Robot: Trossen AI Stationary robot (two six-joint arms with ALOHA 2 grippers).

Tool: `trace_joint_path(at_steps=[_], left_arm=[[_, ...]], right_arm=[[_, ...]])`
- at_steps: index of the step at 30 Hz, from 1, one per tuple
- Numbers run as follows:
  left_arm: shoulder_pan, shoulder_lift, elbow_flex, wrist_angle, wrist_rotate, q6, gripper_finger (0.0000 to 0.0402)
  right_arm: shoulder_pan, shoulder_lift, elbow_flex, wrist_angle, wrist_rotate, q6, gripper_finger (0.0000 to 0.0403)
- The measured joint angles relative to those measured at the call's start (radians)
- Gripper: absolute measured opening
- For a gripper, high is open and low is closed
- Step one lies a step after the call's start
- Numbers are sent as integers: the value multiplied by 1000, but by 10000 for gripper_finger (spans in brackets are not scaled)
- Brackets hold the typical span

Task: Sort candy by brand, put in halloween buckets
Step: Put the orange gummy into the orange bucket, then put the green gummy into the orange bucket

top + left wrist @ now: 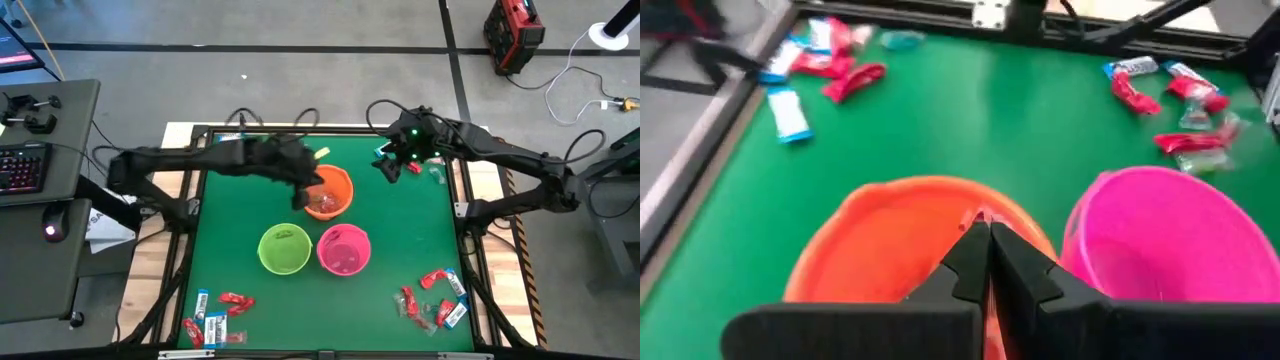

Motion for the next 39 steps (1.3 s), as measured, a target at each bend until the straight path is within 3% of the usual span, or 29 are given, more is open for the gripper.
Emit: trace_joint_path(at_steps=[7, 15, 17, 20, 25, 29, 34, 39], left_arm=[[38, 169, -2, 35, 9, -21, 27], [78, 154, -2, 40, 9, -45, 137], [97, 121, -2, 1, 9, -43, 166], [137, 59, -2, -70, 8, -44, 200], [187, -35, -38, -41, 12, -100, 225], [208, -74, -60, -8, 13, -150, 227], [212, -73, -60, 4, 9, -167, 227], [212, -58, -60, 9, 9, -150, 227]], right_arm=[[3, -36, 0, -86, 41, 99, 281], [42, -40, -8, -111, 72, 150, 281], [58, -40, -21, -171, 48, 203, 281], [107, -41, -88, -266, -96, 331, 281], [339, -72, -323, -257, -295, 637, 281], [586, -79, -497, -34, -387, 1041, 281], [840, -31, -565, 384, -313, 1436, 281], [967, 111, -451, 387, -258, 1516, 281]])
